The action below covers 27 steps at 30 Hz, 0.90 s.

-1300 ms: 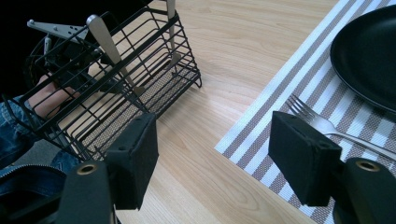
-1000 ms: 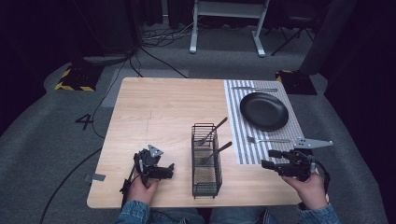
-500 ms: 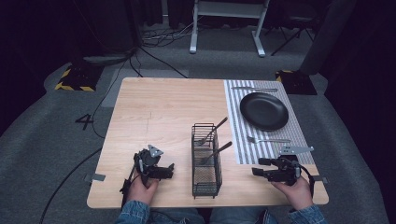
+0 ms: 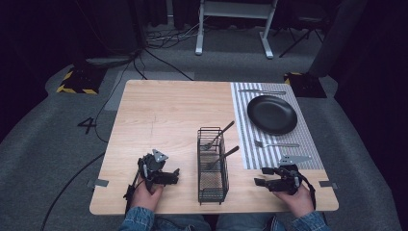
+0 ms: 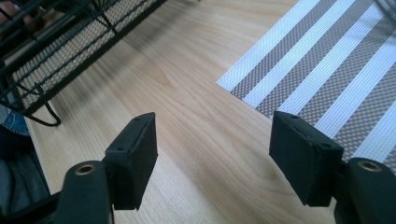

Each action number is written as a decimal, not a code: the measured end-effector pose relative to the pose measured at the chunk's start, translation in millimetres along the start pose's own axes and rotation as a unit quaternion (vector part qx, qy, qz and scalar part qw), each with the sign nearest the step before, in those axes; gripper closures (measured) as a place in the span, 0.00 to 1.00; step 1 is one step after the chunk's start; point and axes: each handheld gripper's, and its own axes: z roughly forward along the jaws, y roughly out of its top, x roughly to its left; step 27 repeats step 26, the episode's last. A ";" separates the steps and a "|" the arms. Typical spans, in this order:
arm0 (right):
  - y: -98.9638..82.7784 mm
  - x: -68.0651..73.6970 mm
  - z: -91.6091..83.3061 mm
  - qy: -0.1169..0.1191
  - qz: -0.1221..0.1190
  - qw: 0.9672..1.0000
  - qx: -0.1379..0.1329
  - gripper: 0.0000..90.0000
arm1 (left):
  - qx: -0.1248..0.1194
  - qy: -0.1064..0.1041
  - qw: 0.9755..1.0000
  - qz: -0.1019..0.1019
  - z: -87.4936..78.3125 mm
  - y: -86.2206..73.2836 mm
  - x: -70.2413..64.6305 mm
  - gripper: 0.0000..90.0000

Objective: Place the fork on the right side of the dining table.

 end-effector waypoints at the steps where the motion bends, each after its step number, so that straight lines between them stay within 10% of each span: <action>1: 0.0 0.0 0.0 0.000 0.000 1.000 0.000 0.35 | 0.000 0.000 1.000 0.000 0.1 0.0 0.0 0.00; 5: -3.6 5.6 7.5 -0.031 -0.025 0.999 0.005 0.32 | 0.000 0.000 1.000 0.000 0.1 0.0 0.0 0.00; 7: -8.0 13.1 11.0 -0.064 -0.080 0.995 0.001 0.32 | 0.000 0.000 1.000 0.000 0.1 0.0 0.0 0.00; 11: -11.6 19.4 15.4 -0.090 -0.112 0.990 -0.002 0.28 | 0.000 0.000 1.000 0.000 0.1 0.0 0.0 0.00; 27: -11.1 22.0 18.6 -0.086 -0.120 0.989 0.011 0.14 | -0.001 0.000 1.000 0.000 0.1 -0.1 -0.1 0.00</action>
